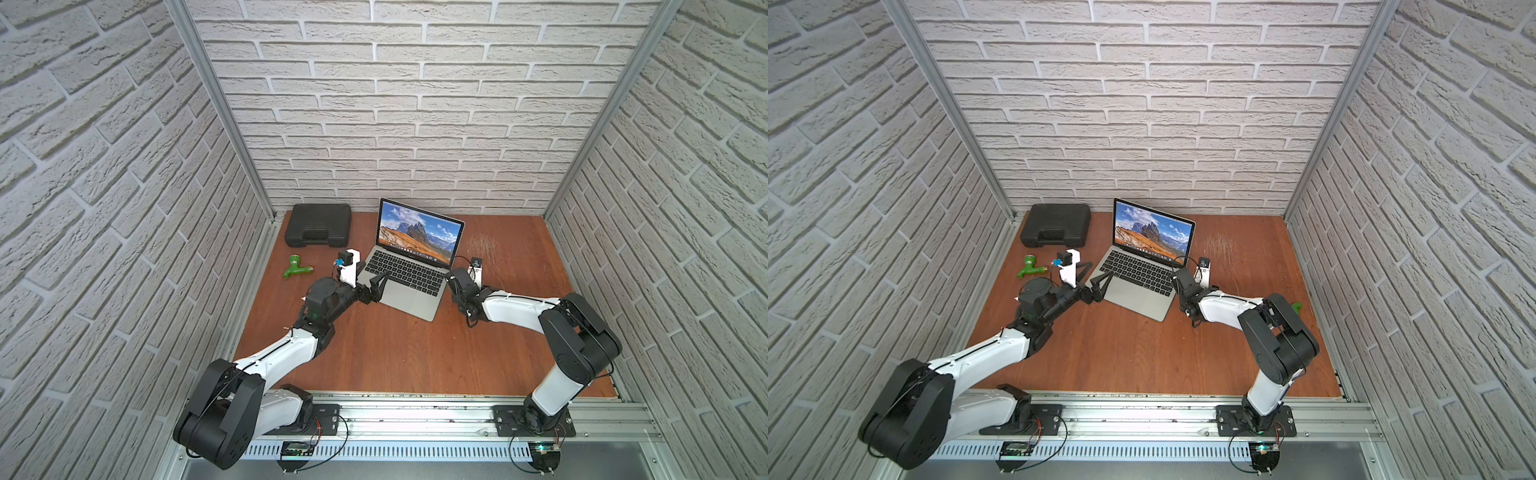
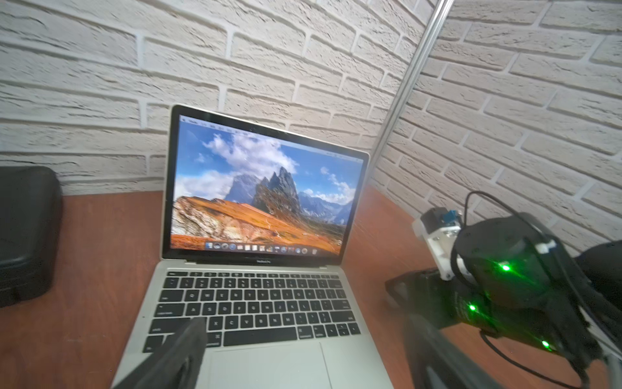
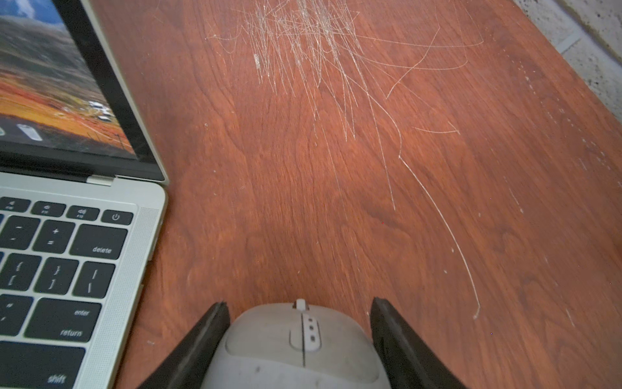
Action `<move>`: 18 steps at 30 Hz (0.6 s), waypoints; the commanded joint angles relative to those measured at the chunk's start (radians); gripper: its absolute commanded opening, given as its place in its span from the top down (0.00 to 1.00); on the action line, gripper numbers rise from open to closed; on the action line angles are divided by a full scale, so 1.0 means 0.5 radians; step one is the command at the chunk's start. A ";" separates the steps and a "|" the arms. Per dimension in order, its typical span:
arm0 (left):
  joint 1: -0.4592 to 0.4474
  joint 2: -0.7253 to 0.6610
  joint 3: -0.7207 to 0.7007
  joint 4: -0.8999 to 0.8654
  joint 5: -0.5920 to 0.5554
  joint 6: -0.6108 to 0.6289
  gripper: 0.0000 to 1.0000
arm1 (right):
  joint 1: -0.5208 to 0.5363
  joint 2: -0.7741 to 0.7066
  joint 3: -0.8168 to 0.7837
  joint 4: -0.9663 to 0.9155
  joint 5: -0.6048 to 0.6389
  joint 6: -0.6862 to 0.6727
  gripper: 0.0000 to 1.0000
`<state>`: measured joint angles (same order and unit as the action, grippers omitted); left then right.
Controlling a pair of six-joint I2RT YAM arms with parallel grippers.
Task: Remove the wireless mouse receiver from the laptop
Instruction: Place the mouse at the center of the board.
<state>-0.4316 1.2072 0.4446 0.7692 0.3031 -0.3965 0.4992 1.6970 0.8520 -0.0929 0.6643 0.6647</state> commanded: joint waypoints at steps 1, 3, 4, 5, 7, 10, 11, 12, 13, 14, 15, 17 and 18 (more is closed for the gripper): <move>-0.035 0.066 -0.009 0.206 0.112 -0.020 0.11 | 0.019 -0.049 -0.090 -0.098 -0.369 -0.121 0.97; -0.033 0.121 -0.075 0.367 0.095 -0.030 0.14 | 0.023 -0.185 -0.140 -0.053 -0.433 -0.205 0.98; -0.034 0.156 -0.068 0.371 0.109 -0.011 0.15 | 0.023 -0.268 -0.160 -0.037 -0.451 -0.252 0.97; -0.036 0.196 -0.051 0.374 0.157 0.028 0.18 | 0.024 -0.346 -0.172 -0.037 -0.465 -0.309 0.97; -0.056 0.278 -0.019 0.376 0.217 0.095 0.20 | 0.020 -0.463 -0.163 -0.073 -0.483 -0.420 0.97; -0.105 0.380 -0.001 0.440 0.239 0.208 0.18 | 0.023 -0.579 -0.201 -0.034 -0.464 -0.563 0.98; -0.116 0.413 0.020 0.434 0.246 0.221 0.17 | 0.020 -0.597 -0.232 -0.002 -0.429 -0.575 0.97; -0.121 0.437 0.046 0.419 0.247 0.221 0.17 | 0.020 -0.595 -0.247 0.015 -0.404 -0.591 0.97; -0.128 0.473 0.071 0.411 0.256 0.220 0.17 | 0.019 -0.571 -0.239 0.007 -0.379 -0.596 0.97; -0.135 0.498 0.088 0.419 0.252 0.222 0.17 | 0.020 -0.538 -0.227 0.001 -0.367 -0.591 0.97; -0.142 0.515 0.098 0.429 0.236 0.214 0.16 | 0.020 -0.510 -0.218 0.000 -0.360 -0.576 0.97; -0.154 0.544 0.109 0.450 0.204 0.202 0.14 | 0.020 -0.432 -0.213 0.023 -0.317 -0.512 0.97; -0.155 0.554 0.115 0.447 0.193 0.202 0.14 | 0.018 -0.400 -0.207 0.034 -0.294 -0.491 0.97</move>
<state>-0.5018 1.4727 0.4728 0.9134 0.4015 -0.3126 0.5022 1.4624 0.7544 -0.1143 0.4698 0.4145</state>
